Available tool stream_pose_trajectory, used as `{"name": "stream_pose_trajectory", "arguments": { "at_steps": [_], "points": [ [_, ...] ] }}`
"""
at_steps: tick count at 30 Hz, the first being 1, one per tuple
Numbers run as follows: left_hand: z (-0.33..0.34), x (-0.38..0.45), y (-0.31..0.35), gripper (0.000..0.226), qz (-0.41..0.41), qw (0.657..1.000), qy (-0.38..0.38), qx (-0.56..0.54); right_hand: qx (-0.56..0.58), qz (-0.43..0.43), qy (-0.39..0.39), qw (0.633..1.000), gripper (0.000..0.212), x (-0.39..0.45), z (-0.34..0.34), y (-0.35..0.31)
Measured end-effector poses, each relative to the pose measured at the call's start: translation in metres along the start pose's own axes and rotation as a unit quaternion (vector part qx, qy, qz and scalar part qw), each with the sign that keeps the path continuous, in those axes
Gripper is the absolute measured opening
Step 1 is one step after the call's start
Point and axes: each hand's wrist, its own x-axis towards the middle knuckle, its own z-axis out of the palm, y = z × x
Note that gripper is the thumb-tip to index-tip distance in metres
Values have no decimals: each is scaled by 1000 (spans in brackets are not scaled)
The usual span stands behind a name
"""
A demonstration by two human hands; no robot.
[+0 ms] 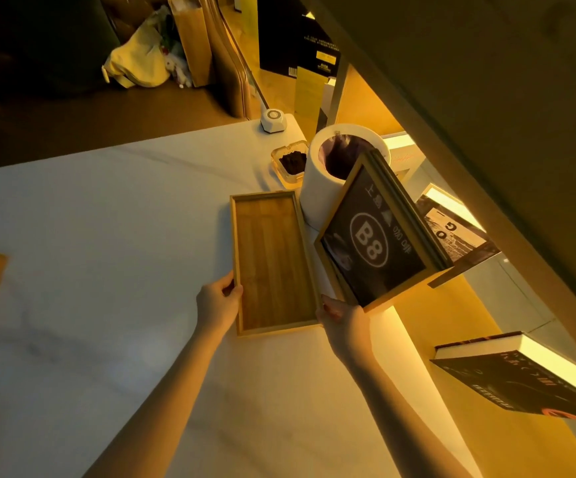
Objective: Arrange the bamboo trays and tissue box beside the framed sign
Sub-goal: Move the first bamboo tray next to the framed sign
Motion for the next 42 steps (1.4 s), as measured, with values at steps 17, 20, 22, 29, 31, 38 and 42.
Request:
{"name": "stream_pose_trajectory", "arguments": {
  "at_steps": [17,20,22,29,31,38,42],
  "points": [
    [11,-11,-9,31,102,987,14,123,-239,-34,-23,970,37,-11,11,9],
    [3,-25,-20,38,196,963,10,186,-290,-95,13,952,49,-29,14,12],
    [0,-32,-31,45,242,935,-14,258,-305,-123,8,944,54,-44,19,13],
    [1,-39,-41,63,205,923,-115,303,-306,-116,-137,935,57,-60,34,34],
    [4,-41,-41,57,202,924,-122,301,-314,-118,-136,932,57,-59,31,37],
    [13,-49,-40,56,191,935,-114,277,-320,-122,-133,930,57,-56,23,42],
    [17,-49,-42,56,197,934,-104,280,-320,-118,-128,931,57,-58,22,43]
  ]
}}
